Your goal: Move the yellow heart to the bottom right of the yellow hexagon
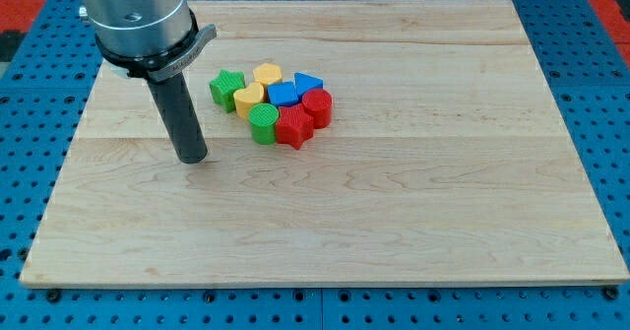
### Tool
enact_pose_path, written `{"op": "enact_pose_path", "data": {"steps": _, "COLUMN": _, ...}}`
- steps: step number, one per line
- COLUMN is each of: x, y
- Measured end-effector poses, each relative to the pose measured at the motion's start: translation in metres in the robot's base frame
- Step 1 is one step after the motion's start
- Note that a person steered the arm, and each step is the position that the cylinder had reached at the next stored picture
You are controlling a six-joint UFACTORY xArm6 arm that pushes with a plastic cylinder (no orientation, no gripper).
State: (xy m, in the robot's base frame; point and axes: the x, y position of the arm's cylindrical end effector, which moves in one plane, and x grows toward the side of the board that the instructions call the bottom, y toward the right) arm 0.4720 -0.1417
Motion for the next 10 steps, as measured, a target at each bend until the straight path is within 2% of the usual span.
{"op": "enact_pose_path", "data": {"steps": 3, "x": -0.003, "y": 0.016}}
{"op": "enact_pose_path", "data": {"steps": 5, "x": -0.044, "y": 0.010}}
{"op": "enact_pose_path", "data": {"steps": 10, "x": -0.076, "y": 0.037}}
